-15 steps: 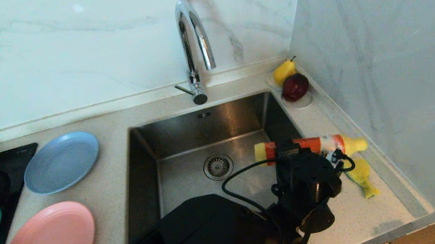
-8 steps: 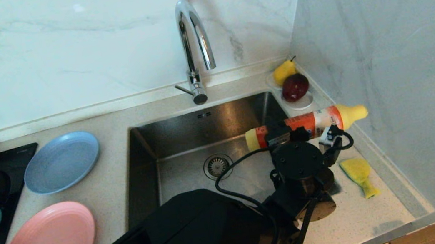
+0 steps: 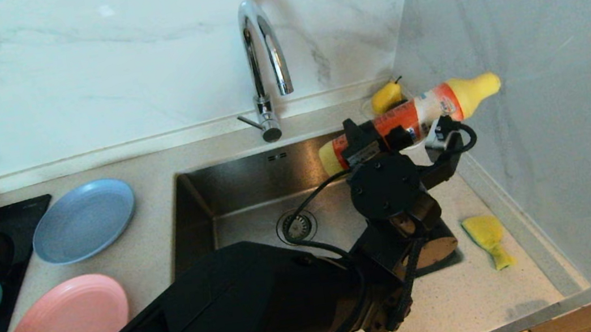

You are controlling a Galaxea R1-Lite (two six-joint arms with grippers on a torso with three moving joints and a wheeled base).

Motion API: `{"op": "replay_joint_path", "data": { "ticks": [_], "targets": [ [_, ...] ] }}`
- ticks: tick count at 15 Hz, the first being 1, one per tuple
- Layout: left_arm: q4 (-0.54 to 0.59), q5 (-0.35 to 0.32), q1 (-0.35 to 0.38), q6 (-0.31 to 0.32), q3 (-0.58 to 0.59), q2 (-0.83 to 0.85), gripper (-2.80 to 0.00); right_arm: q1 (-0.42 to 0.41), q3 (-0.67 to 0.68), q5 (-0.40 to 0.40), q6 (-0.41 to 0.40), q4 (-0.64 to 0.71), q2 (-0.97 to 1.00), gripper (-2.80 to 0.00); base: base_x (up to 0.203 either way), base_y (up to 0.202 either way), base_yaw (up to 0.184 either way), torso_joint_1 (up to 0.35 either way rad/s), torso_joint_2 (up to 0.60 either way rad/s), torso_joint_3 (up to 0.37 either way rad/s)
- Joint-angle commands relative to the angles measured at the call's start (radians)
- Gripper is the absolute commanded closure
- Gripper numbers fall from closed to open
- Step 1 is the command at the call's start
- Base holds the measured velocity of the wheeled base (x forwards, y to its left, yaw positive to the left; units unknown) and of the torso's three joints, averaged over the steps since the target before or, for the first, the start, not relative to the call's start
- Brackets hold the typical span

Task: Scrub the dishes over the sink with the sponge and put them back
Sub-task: Place the dish soap on the table

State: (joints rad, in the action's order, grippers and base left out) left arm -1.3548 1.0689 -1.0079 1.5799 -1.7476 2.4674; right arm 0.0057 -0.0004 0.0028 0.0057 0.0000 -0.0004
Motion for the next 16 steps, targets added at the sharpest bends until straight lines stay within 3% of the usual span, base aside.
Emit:
{"op": "replay_joint_path", "data": {
  "ticks": [1, 3, 16],
  "targets": [
    [0.001, 0.005, -0.001, 0.009, -0.095, -0.005, 0.0, 0.0, 0.0, 0.0, 0.0, 0.0, 0.0, 0.0, 0.0, 0.0, 0.0, 0.0, 0.0, 0.0],
    [0.034, 0.003, 0.0, 0.008, -0.17, -0.015, 0.0, 0.0, 0.0, 0.0, 0.0, 0.0, 0.0, 0.0, 0.0, 0.0, 0.0, 0.0, 0.0, 0.0],
    [-0.012, -0.006, -0.003, -0.018, -0.173, -0.08, 0.0, 0.0, 0.0, 0.0, 0.0, 0.0, 0.0, 0.0, 0.0, 0.0, 0.0, 0.0, 0.0, 0.0]
  ]
}}
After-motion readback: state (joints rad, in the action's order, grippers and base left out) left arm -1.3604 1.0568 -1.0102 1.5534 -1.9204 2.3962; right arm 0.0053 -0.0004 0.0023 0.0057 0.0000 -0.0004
